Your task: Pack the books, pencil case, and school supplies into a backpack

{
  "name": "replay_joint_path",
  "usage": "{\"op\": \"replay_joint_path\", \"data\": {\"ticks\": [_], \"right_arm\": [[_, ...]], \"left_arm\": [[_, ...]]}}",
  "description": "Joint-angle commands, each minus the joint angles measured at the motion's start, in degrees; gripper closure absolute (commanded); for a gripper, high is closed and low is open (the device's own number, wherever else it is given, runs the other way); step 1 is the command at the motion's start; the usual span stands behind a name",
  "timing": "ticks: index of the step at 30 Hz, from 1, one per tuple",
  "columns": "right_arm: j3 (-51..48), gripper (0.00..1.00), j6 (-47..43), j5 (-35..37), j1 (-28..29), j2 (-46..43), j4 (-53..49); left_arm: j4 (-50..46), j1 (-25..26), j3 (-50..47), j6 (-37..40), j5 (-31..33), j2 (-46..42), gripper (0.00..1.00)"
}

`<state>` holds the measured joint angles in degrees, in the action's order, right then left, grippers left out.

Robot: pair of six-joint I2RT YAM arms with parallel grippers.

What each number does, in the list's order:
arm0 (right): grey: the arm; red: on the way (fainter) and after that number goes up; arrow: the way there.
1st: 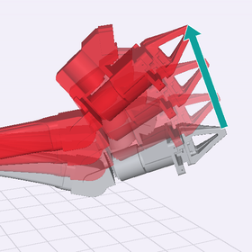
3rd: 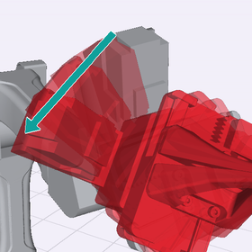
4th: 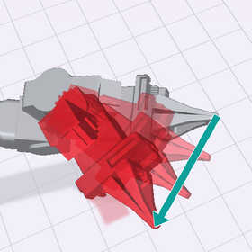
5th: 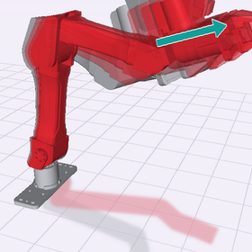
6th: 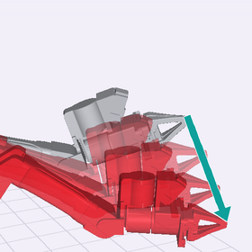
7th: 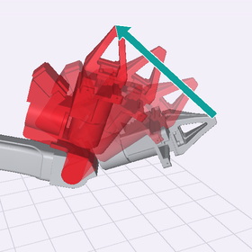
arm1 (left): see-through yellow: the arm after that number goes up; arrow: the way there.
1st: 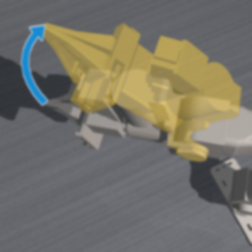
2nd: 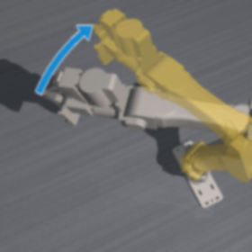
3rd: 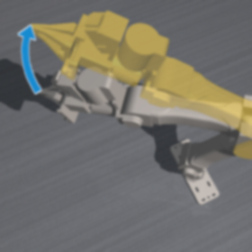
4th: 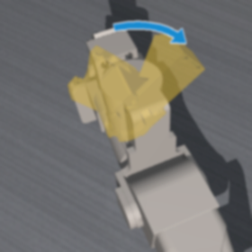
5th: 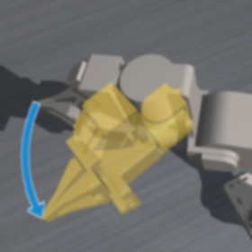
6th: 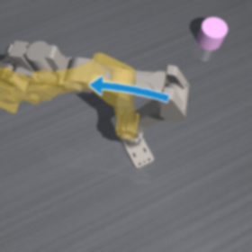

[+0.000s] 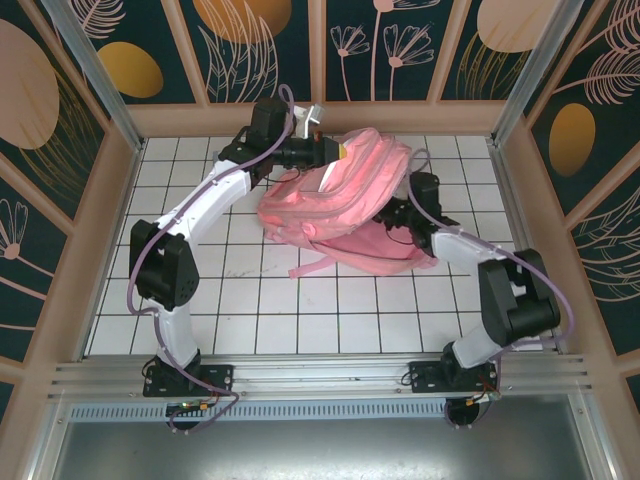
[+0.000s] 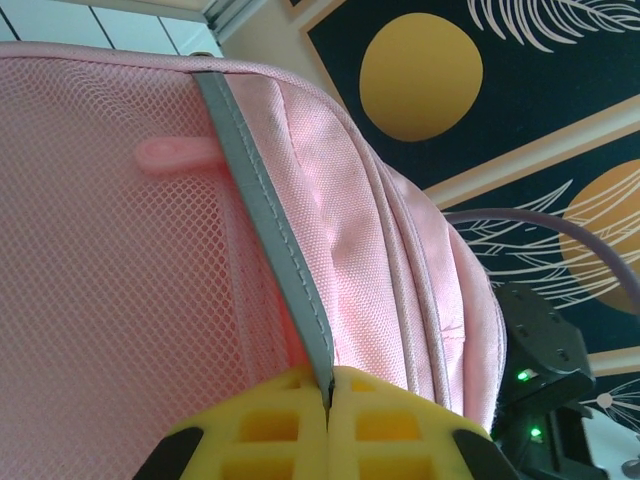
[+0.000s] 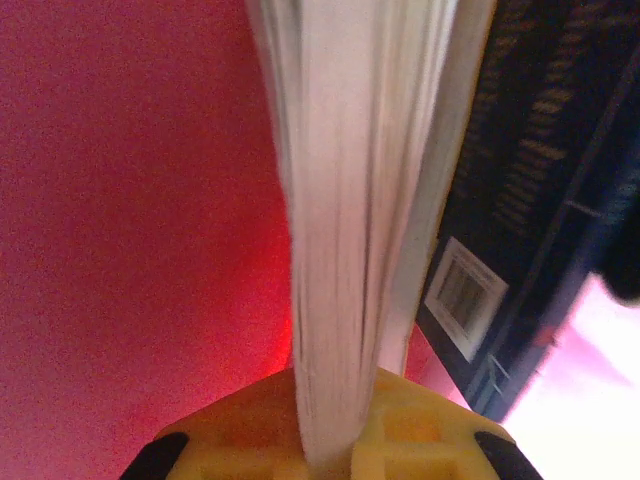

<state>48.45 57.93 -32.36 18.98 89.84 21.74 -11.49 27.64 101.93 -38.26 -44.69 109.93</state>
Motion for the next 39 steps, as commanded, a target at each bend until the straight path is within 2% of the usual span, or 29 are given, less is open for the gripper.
{"op": "replay_joint_path", "data": {"ticks": [1,4,6,8,10,13,20,25,30,32,33,35,36,39], "right_arm": [[5.39,1.0,2.71,6.57,2.86,3.83,3.86],[6.07,0.99,6.72,8.28,3.78,8.45,9.04],[8.46,0.89,7.41,7.81,4.42,12.12,9.55],[12.01,0.84,6.32,7.19,4.91,15.3,6.28],[12.77,0.68,5.08,7.25,4.44,15.44,4.94],[10.38,0.49,2.69,10.27,3.79,11.3,3.58],[2.96,0.33,-3.22,16.45,2.12,-1.67,-4.7],[-3.14,0.32,-3.28,22.22,-1.36,-12.08,-12.22],[-8.31,0.38,-2.67,36.79,-2.36,-25.48,-21.2],[-9.82,0.39,-2.37,41.49,-2.49,-30.64,-23.33],[-10.07,0.39,-2.66,42.9,-2.6,-32.46,-24.07],[-9.68,0.39,-3.75,45.32,-2.62,-35.6,-25.76],[-9.22,0.39,-4.37,45.84,-2.59,-36.39,-26.48],[-6.54,0.39,-6.47,45.32,-2.63,-36.78,-28.69]], "left_arm": [[8.3,-0.52,1.15,-0.43,-3.93,-0.48,1.0],[9.07,-0.48,0.43,-1.02,-4.34,-0.1,1.0],[9.84,-0.48,-0.15,-1.53,-4.36,-0.11,1.0],[10.01,-0.48,-0.58,-1.82,-4.36,-0.14,1.0],[9.99,-0.55,-0.84,-1.82,-4.21,-0.32,1.0],[10.03,-0.55,-1.06,-2.19,-3.73,-0.42,1.0],[9.52,-0.8,-1.94,-1.52,-3.25,-1.03,1.0],[9.95,-1.18,-3.6,-1.64,-2.52,-1.67,1.0],[9.29,-1.18,-6.51,-1.82,-0.03,-1.93,1.0],[9.29,-1.18,-8.39,-2.27,0.53,-1.91,0.92],[9.21,-1.18,-9.23,-2.56,0.69,-1.83,0.82],[8.0,-1.18,-11.07,-2.92,2.16,-2.02,0.56],[7.06,-1.18,-11.52,-2.66,2.74,-2.13,0.49],[4.48,-1.18,-12.41,-1.48,3.94,-3.78,0.4]]}}
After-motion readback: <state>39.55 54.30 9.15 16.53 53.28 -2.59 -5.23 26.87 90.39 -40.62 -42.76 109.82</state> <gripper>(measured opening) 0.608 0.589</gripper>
